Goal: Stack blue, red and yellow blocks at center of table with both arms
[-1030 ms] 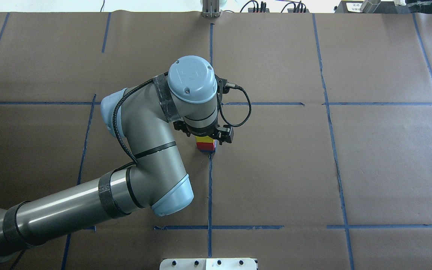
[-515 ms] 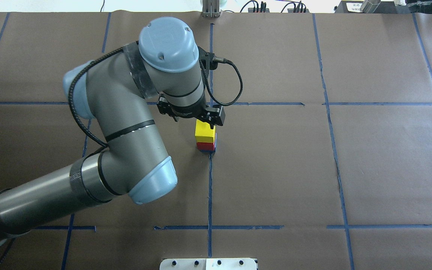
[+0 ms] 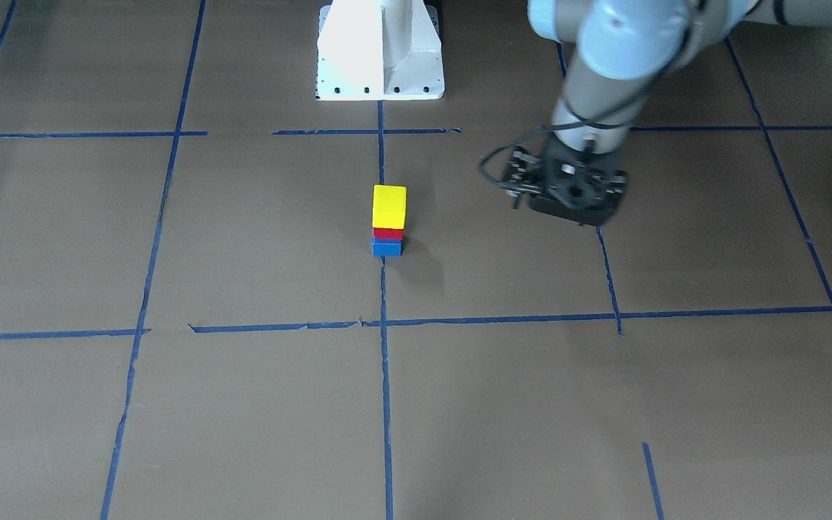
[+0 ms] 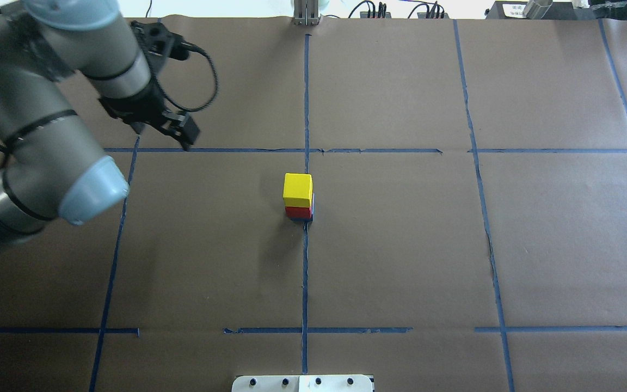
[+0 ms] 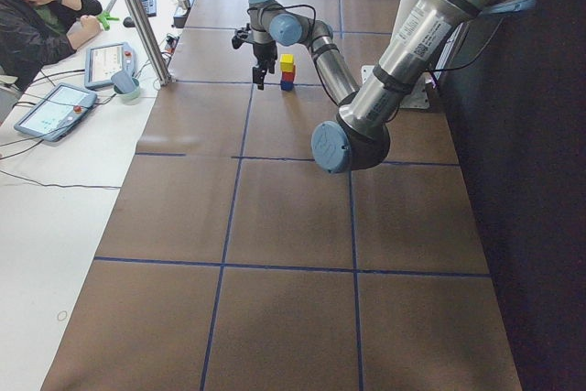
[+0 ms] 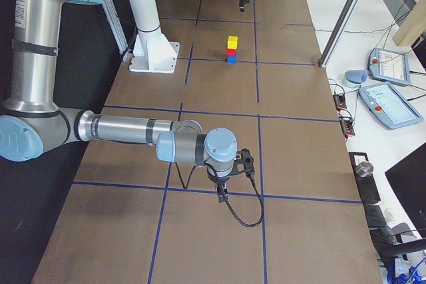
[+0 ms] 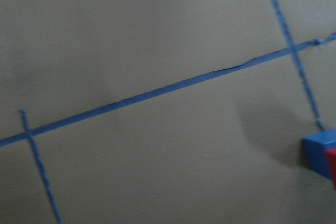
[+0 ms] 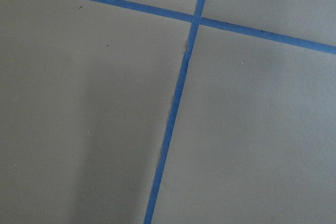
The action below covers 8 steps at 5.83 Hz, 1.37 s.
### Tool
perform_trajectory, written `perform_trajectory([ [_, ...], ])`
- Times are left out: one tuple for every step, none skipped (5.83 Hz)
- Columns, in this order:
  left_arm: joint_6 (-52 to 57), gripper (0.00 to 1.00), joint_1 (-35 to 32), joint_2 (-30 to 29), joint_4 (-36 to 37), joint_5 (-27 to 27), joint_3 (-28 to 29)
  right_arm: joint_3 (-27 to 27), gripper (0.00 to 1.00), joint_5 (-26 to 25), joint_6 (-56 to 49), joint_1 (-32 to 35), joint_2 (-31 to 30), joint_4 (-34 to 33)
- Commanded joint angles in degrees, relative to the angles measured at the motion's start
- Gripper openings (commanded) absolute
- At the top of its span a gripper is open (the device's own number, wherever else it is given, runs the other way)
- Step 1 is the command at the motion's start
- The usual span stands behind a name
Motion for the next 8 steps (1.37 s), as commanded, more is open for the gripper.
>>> perform_trajectory([
  [27.0, 1.00, -18.2, 16.6, -0.4, -10.9, 1.6, 0.1, 1.00, -0.2, 3.4, 0.0, 0.5, 0.1],
  [30.3, 1.00, -25.0, 21.7, -0.7, -11.0, 4.2, 0.1, 1.00, -0.2, 3.4, 0.0, 0.5, 0.1],
  [36.6, 1.00, -31.4, 26.4, -2.2, -11.0, 8.6, 0.1, 1.00, -0.2, 3.0, 0.0, 0.4, 0.1],
  [37.1, 1.00, -33.6, 29.2, -2.7, -12.1, 8.5, 0.0, 1.00, -0.2, 3.2, 0.0, 0.4, 0.1],
  [36.5, 1.00, -33.6, 33.5, -2.8, -12.6, 8.4, 0.0, 1.00, -0.2, 3.3, 0.0, 0.4, 0.1],
  [36.7, 1.00, -34.1, 33.7, -3.6, -12.6, 8.1, -0.1, 1.00, -0.3, 3.3, -0.1, 0.4, 0.1],
  [36.6, 1.00, -34.3, 33.3, -3.6, -12.7, 7.9, -0.1, 1.00, -1.0, 3.3, 0.0, 0.4, 0.1],
  [36.7, 1.00, -34.3, 33.5, -3.5, -11.8, 8.5, 0.3, 1.00, -1.0, 3.7, 0.0, 0.7, 0.1],
])
